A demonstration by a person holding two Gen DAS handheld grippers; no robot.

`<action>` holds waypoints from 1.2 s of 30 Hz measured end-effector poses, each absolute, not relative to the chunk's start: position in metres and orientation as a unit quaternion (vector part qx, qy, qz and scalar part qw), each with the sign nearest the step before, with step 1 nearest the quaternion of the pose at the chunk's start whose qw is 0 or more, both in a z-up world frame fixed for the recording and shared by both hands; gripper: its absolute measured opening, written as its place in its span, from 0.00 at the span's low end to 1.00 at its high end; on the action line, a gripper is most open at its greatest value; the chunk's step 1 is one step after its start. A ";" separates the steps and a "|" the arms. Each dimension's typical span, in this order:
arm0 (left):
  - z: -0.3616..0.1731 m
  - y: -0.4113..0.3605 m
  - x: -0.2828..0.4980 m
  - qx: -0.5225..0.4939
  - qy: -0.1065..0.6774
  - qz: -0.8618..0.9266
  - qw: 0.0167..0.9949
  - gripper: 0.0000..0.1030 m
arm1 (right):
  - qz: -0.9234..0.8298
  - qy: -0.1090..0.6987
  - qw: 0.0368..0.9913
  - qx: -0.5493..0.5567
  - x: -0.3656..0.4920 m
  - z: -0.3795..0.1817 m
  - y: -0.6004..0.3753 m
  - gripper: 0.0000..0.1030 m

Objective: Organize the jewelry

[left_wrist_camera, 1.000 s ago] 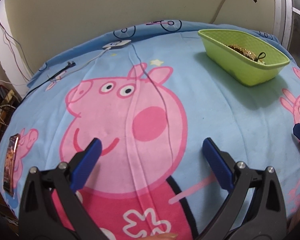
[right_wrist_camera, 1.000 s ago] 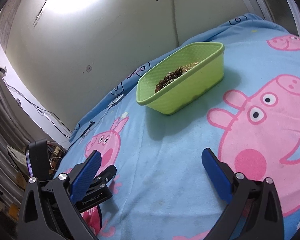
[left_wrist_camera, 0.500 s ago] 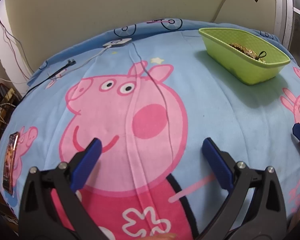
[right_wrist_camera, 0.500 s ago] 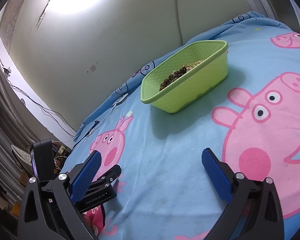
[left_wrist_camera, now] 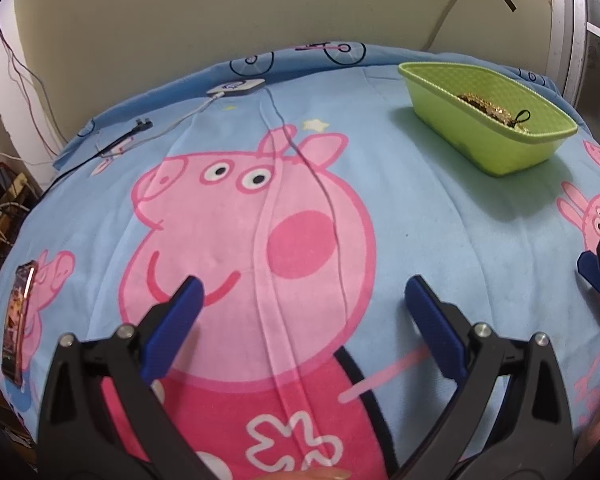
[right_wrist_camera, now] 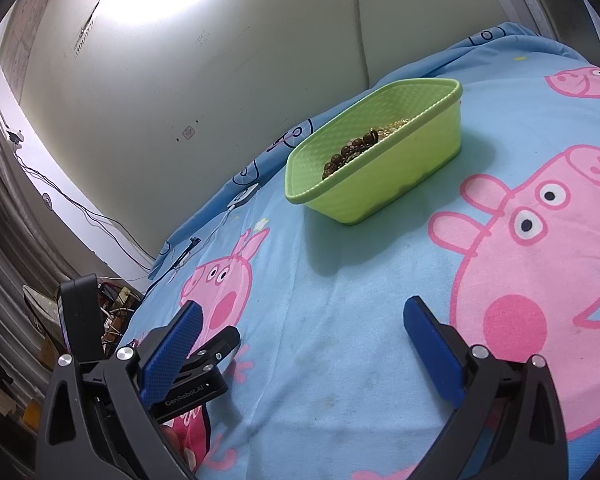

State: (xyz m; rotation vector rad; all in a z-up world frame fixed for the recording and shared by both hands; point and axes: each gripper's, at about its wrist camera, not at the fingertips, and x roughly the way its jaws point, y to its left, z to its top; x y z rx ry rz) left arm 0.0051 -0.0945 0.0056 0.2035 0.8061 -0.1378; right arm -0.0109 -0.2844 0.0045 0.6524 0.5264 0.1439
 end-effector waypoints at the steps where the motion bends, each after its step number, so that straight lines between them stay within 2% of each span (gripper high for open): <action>1: 0.006 -0.095 0.005 0.099 0.390 -0.068 0.913 0.94 | 0.070 0.255 0.911 0.317 -0.011 0.005 -0.285 0.81; 36: 0.006 -0.100 0.000 0.118 0.379 -0.060 0.916 0.94 | 0.066 0.254 0.911 0.318 -0.015 0.005 -0.277 0.81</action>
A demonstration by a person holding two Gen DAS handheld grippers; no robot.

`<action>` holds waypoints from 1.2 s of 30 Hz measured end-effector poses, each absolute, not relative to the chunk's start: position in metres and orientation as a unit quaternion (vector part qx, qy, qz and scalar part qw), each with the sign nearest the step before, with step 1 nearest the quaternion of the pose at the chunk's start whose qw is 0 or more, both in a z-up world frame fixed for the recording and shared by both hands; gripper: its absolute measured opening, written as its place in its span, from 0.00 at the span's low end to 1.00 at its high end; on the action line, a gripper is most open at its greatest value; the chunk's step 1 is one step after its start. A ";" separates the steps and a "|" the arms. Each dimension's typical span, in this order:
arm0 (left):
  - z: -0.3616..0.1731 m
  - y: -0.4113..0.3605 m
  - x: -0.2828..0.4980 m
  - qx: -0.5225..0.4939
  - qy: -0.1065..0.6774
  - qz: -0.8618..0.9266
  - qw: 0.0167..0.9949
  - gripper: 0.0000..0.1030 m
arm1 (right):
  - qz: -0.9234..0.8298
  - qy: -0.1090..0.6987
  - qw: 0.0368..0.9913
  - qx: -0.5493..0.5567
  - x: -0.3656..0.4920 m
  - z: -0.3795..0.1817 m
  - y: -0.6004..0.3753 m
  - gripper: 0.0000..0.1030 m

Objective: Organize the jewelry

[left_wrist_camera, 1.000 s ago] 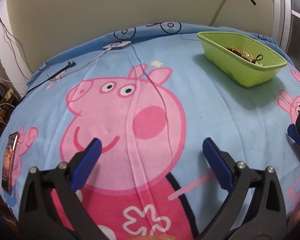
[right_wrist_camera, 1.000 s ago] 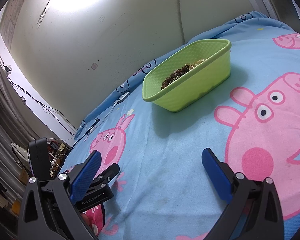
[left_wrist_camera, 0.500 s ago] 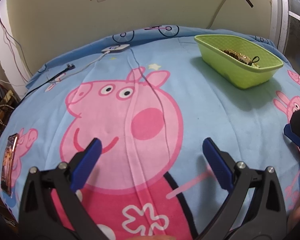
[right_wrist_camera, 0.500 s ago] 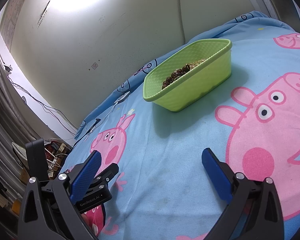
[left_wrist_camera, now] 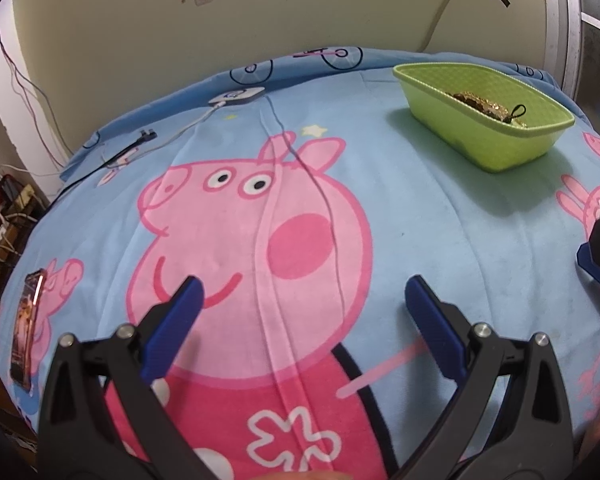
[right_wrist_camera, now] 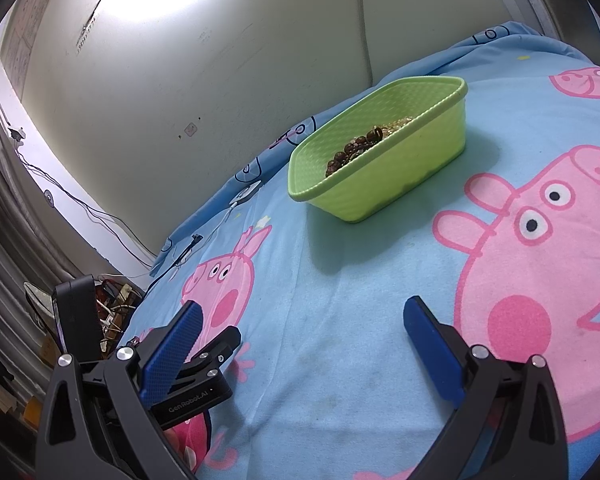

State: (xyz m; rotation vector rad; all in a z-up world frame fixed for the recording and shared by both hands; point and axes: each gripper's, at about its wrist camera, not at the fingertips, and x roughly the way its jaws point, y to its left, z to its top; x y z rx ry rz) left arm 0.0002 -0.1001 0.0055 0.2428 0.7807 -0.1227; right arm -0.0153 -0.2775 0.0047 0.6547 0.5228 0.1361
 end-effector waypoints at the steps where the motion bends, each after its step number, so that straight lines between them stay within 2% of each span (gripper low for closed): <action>1: 0.005 -0.100 0.000 0.118 0.380 -0.059 0.916 0.94 | 0.066 0.254 0.911 0.318 -0.016 0.005 -0.277 0.81; 36: 0.004 -0.098 0.000 0.117 0.381 -0.057 0.915 0.94 | 0.066 0.252 0.911 0.319 -0.016 0.004 -0.276 0.81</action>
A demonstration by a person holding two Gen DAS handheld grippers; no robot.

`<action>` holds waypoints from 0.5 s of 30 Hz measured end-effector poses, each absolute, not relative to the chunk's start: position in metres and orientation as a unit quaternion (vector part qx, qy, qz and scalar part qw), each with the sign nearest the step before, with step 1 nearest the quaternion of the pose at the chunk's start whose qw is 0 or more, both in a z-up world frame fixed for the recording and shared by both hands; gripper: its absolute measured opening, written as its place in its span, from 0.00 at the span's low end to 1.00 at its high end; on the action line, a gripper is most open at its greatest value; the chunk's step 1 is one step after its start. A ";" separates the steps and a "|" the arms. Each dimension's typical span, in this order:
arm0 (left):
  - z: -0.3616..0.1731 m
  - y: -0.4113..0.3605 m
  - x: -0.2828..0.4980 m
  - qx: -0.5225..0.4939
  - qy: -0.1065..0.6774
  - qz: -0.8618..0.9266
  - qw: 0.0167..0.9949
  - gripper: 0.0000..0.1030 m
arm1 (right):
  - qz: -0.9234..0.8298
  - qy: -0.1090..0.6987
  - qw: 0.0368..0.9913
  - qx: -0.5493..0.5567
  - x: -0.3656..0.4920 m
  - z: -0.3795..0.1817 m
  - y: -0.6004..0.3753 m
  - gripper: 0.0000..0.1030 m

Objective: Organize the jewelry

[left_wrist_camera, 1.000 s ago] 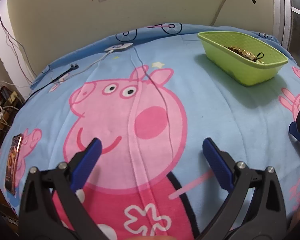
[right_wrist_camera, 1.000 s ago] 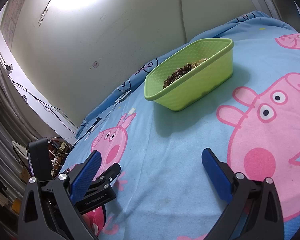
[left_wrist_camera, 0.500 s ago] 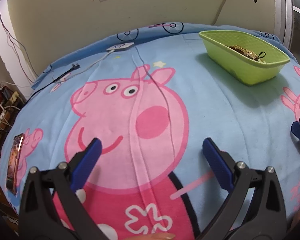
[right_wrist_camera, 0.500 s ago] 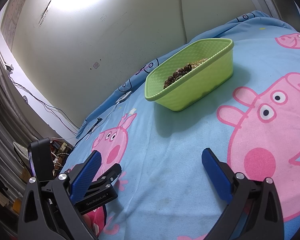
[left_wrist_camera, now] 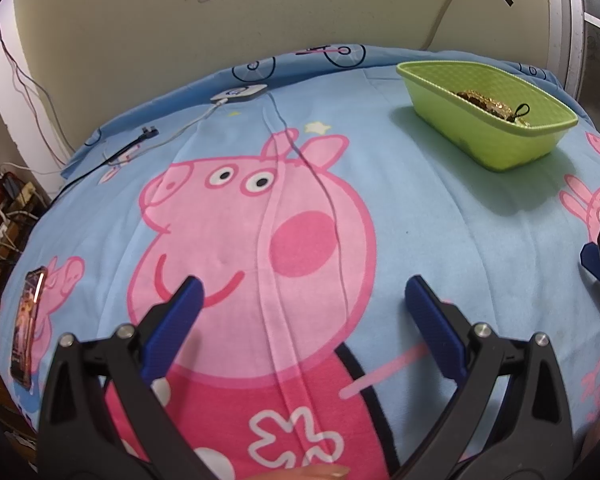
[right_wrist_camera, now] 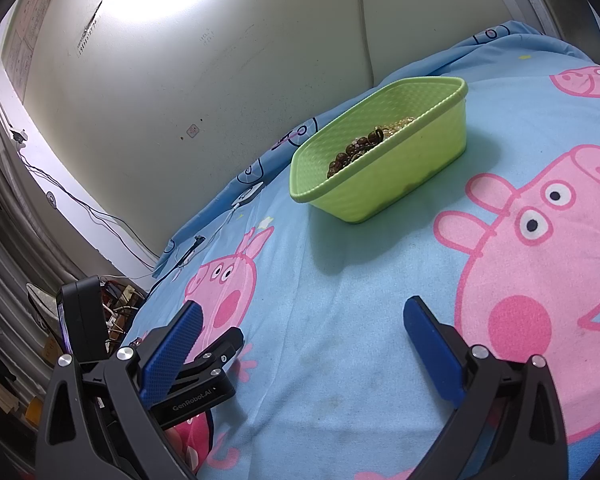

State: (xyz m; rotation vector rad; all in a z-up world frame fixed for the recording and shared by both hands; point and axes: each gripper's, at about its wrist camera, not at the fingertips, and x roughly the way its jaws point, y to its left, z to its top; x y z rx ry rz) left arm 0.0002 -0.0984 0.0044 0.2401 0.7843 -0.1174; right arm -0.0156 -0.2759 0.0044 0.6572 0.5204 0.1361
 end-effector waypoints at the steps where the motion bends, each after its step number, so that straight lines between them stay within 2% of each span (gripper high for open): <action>1: 0.004 -0.099 0.000 0.116 0.381 -0.058 0.916 0.94 | 0.066 0.252 0.911 0.319 -0.016 0.004 -0.276 0.81; 15: 0.005 -0.101 -0.002 0.119 0.379 -0.062 0.916 0.94 | 0.067 0.252 0.911 0.319 -0.015 0.005 -0.276 0.81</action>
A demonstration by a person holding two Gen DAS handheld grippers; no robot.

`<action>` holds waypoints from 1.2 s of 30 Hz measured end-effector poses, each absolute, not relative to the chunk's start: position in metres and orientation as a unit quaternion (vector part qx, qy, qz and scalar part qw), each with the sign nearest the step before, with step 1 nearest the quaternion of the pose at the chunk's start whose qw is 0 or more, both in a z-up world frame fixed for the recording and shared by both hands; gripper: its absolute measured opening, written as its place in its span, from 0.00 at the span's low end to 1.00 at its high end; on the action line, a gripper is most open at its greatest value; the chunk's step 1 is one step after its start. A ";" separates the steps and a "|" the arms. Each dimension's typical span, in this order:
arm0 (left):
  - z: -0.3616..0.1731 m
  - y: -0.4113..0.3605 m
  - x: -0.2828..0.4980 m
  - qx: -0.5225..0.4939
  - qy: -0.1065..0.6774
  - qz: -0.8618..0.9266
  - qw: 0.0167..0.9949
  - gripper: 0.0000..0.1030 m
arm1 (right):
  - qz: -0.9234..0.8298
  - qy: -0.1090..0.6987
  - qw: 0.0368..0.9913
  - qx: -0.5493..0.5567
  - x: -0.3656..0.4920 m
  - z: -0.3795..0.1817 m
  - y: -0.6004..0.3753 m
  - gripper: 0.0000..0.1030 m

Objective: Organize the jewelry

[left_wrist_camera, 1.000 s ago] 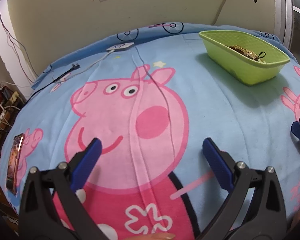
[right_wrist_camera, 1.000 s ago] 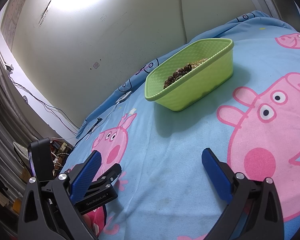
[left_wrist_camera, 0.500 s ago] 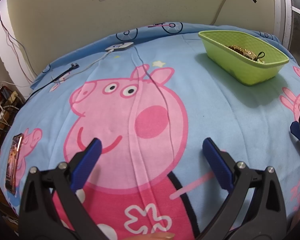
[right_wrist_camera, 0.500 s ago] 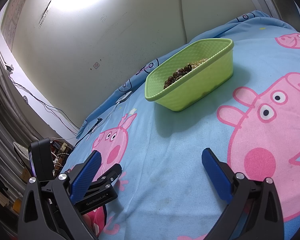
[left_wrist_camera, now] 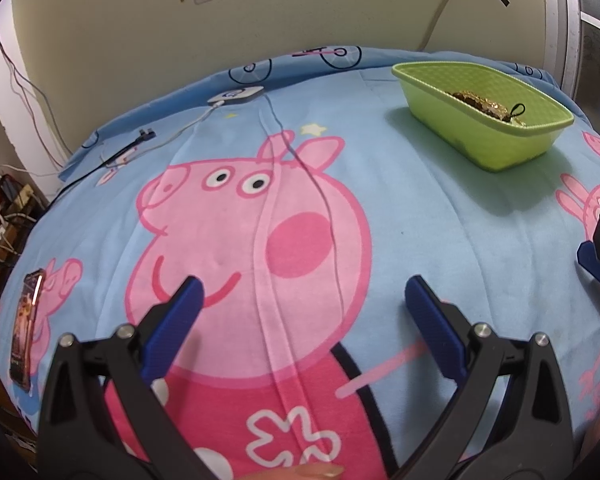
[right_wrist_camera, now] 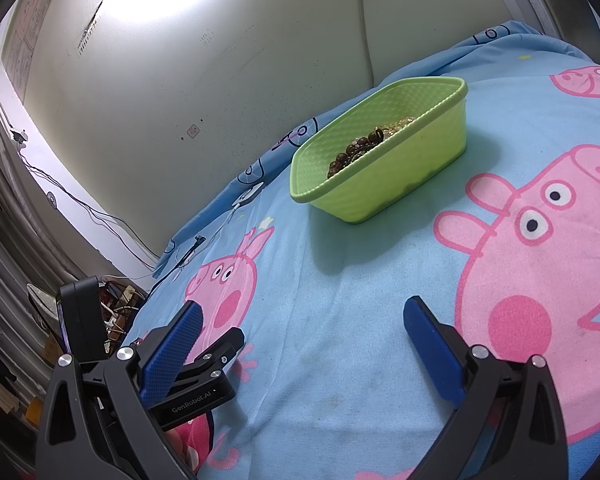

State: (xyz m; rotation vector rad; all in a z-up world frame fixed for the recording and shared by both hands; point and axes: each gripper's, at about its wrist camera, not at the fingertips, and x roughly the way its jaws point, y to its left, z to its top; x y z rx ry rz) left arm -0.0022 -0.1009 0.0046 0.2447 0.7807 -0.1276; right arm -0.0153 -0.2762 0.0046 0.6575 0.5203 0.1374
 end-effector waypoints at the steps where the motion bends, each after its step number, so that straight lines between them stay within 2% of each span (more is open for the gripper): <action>1: 0.004 -0.101 -0.002 0.119 0.379 -0.063 0.915 0.94 | 0.067 0.252 0.911 0.319 -0.015 0.005 -0.276 0.81; 36: 0.003 -0.104 0.000 0.124 0.385 -0.067 0.912 0.94 | 0.070 0.251 0.911 0.321 -0.013 0.005 -0.276 0.81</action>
